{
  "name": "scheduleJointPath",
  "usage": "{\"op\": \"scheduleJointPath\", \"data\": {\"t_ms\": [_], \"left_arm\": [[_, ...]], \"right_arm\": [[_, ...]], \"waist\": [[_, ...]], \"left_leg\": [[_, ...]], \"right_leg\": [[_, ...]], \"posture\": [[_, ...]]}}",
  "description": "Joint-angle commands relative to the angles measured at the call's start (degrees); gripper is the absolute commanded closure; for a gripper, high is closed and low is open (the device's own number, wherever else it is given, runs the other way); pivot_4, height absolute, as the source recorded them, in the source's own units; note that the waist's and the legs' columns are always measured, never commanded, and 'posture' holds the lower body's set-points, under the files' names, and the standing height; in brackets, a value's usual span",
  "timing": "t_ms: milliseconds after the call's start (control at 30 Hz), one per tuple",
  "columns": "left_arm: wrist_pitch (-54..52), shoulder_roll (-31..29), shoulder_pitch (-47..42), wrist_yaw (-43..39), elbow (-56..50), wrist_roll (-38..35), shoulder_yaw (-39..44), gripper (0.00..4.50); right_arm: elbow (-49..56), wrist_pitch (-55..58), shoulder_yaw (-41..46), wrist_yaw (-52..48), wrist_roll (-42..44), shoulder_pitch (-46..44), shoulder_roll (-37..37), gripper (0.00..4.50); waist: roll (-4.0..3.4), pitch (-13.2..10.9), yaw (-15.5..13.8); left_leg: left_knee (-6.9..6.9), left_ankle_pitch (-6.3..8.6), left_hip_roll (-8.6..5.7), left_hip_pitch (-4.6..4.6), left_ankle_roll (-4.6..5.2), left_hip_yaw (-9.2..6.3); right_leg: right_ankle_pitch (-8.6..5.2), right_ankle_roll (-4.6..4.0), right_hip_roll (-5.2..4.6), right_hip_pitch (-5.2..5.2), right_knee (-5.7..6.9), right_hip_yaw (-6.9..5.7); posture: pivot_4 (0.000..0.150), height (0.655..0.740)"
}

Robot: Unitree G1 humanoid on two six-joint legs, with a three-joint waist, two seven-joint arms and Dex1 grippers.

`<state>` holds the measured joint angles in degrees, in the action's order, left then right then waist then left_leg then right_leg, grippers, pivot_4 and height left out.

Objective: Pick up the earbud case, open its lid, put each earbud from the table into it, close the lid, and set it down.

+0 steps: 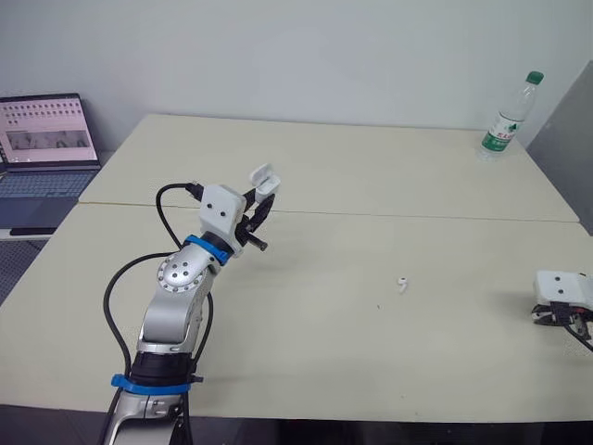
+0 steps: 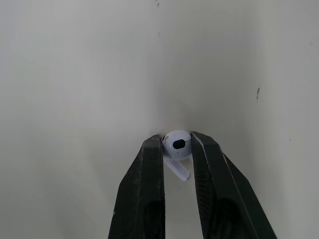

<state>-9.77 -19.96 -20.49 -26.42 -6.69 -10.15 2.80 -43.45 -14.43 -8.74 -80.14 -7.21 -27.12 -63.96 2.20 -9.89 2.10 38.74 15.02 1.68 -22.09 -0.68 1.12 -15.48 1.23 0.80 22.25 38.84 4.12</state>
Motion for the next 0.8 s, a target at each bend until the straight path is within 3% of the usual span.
{"op": "scheduleJointPath", "data": {"t_ms": [33, 133, 200, 333, 433, 533, 800], "left_arm": [[1.09, 1.5, -0.64, -0.32, -2.6, -1.73, -0.41, 3.72], [0.6, 2.48, -0.92, -0.74, -2.92, -2.74, -0.58, 3.72], [-0.35, 3.4, -1.49, -0.54, -2.98, -3.98, -0.49, 3.72], [-1.67, 4.86, -2.82, 0.08, -2.9, -5.37, -0.98, 3.72], [-2.31, 5.42, -4.06, -0.12, -2.95, -5.5, -1.8, 3.72], [-2.61, 5.73, -4.92, -0.25, -2.81, -5.52, -2.14, 3.72], [-3.29, 5.54, -6.62, -1.3, -3.53, -5.62, -3.07, 3.72]], "right_arm": [[16.24, 24.52, 4.6, 1.16, 15.26, -4.1, 12.2, 4.1], [29.66, 43.22, 8.42, 8.1, 23.35, -6.46, 20.64, 4.1], [40.43, 54.52, 12.68, 18.38, 31.83, -10.11, 30.0, 4.1], [53.32, 67.29, 20.48, 37.69, 44.9, -15.71, 46.63, 4.1], [59.98, 68.9, 20.91, 49.11, 48.65, -17.05, 57.6, 4.1], [62.0, 66.69, 17.98, 54.17, 47.62, -15.9, 62.51, 4.1], [58.47, 57.29, 10.79, 56.56, 41.07, -14.27, 63.79, 4.1]], "waist": [[0.11, -0.01, 1.26], [-0.33, -0.13, 2.26], [-0.77, -0.27, 1.68], [-0.84, -0.22, 0.14], [-0.81, -0.18, -1.22], [-0.79, -0.18, -2.02], [-0.79, -0.18, -1.6]], "left_leg": [[-0.01, 0.0, 0.1, 0.09, 0.0, 0.02], [-0.04, 0.0, 0.16, 0.18, -0.01, -0.06], [-0.06, -0.01, 0.04, -0.02, -0.03, -0.28], [0.09, -0.07, -0.01, -1.11, -0.12, -0.51], [0.1, -0.07, -0.09, -1.38, -0.14, -0.78], [0.15, -0.07, -0.27, -1.72, -0.13, -0.85], [0.21, -0.11, -0.28, -1.63, -0.08, -0.71]], "right_leg": [[0.0, -0.02, 0.07, -0.04, 0.03, 0.02], [0.01, -0.08, 0.16, -0.04, 0.21, 0.0], [-0.03, -0.1, 0.15, 0.07, 0.24, -0.11], [-0.02, -0.12, 0.11, 1.01, 0.32, -0.3], [-0.01, -0.13, 0.0, 1.12, 0.24, -0.56], [0.0, -0.12, -0.17, 1.3, 0.16, -0.64], [0.05, -0.01, -0.15, 1.3, 0.18, -0.61]], "posture": [[0.15, 0.74], [0.15, 0.74], [0.15, 0.74], [0.15, 0.74], [0.15, 0.74], [0.15, 0.74], [0.15, 0.74]]}}
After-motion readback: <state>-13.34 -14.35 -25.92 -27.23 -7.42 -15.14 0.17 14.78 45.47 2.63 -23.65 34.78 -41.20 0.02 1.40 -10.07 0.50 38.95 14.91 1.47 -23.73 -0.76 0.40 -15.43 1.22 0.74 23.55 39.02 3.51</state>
